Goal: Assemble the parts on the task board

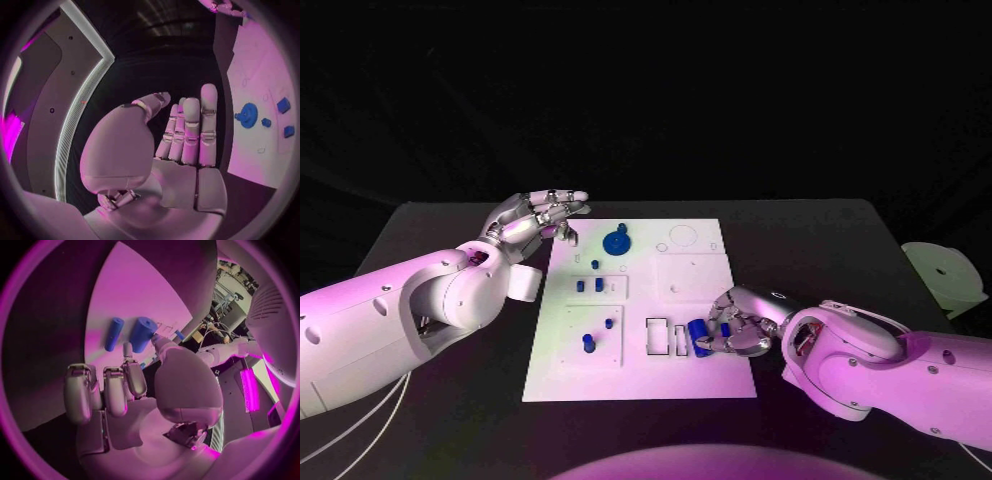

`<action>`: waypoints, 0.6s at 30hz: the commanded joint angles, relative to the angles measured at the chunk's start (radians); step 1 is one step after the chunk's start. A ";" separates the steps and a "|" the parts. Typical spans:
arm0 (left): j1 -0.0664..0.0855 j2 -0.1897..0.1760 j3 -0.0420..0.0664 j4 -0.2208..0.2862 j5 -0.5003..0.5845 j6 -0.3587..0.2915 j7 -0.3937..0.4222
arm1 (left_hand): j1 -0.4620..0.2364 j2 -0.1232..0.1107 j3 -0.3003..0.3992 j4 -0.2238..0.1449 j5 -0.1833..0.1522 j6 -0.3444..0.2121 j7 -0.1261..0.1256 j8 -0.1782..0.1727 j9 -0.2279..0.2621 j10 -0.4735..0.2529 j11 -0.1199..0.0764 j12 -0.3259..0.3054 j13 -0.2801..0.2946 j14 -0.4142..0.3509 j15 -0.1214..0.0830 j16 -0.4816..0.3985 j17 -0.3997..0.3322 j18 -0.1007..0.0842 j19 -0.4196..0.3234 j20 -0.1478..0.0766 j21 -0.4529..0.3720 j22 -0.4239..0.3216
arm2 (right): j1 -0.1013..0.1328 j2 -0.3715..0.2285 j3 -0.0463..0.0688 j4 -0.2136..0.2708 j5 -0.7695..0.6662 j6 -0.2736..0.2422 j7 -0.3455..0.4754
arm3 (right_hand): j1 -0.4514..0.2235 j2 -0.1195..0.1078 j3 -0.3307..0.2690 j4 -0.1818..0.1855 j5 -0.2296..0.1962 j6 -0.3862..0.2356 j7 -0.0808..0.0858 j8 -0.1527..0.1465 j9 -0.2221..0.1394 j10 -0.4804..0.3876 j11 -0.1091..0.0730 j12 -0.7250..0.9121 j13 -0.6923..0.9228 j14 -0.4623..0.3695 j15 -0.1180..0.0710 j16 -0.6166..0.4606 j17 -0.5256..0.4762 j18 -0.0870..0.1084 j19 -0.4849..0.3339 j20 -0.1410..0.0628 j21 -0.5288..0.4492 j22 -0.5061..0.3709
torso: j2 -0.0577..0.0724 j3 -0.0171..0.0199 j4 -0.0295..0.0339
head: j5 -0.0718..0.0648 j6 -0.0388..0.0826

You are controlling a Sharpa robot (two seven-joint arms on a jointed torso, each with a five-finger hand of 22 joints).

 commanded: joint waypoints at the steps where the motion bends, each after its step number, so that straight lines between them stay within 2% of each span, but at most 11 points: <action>1: 0.000 0.000 0.001 0.004 -0.002 0.018 0.009 | -0.001 0.012 -0.006 0.000 -0.004 -0.003 0.003 -0.003 -0.001 -0.008 0.001 0.004 0.001 -0.007 0.002 0.002 -0.001 0.014 0.003 0.001 -0.004 -0.001 | -0.008 0.013 -0.001 -0.011 -0.047 0.019 -0.026 | -0.010 -0.002 0.002 0.005 0.005 0.002 -0.006 0.006 0.001 0.003 -0.004 0.004 0.001 0.070 -0.007 0.005 0.072 -0.018 0.047 -0.002 0.005 0.199 | 0.000 0.0000 0.0000 | 0.002 -0.002; 12: 0.000 -0.003 0.001 0.006 -0.002 0.021 0.007 | -0.002 0.012 -0.008 0.001 -0.004 -0.003 0.003 -0.003 -0.001 -0.011 0.001 0.004 0.001 -0.008 0.003 0.002 -0.002 0.014 0.004 0.002 -0.005 -0.002 | -0.026 0.051 -0.001 -0.037 -0.036 0.021 -0.036 | -0.008 0.002 -0.006 0.017 0.001 0.002 -0.007 0.008 0.003 0.002 -0.005 0.003 0.002 0.070 -0.008 0.005 0.071 -0.017 0.046 -0.002 0.003 0.198 | 0.000 0.0003 0.0009 | 0.005 -0.003; 15: 0.000 -0.004 0.001 0.006 -0.002 0.022 0.007 | -0.002 0.012 -0.008 0.001 -0.004 -0.003 0.003 -0.003 -0.001 -0.011 0.001 0.004 0.001 -0.008 0.003 0.002 -0.002 0.014 0.004 0.002 -0.005 -0.002 | -0.029 0.056 -0.001 -0.041 -0.035 0.020 -0.039 | -0.002 0.008 -0.007 0.022 0.003 0.006 -0.009 0.012 0.004 0.002 -0.006 0.003 0.003 0.070 -0.009 0.005 0.072 -0.017 0.046 -0.003 0.003 0.198 | -0.001 -0.0003 -0.0014 | 0.006 -0.003; 18: 0.000 -0.004 0.001 0.006 -0.002 0.022 0.007 | -0.003 0.013 -0.009 0.001 -0.004 -0.003 0.003 -0.003 -0.001 -0.011 0.001 0.005 0.001 -0.008 0.003 0.002 -0.002 0.014 0.004 0.002 -0.006 -0.002 | -0.031 0.059 -0.001 -0.042 -0.035 0.015 -0.040 | 0.011 0.015 -0.007 0.025 0.009 0.014 -0.011 0.017 0.007 0.002 -0.009 0.002 0.004 0.070 -0.011 0.005 0.073 -0.017 0.047 -0.004 0.004 0.199 | -0.001 -0.0002 -0.0009 | 0.007 -0.003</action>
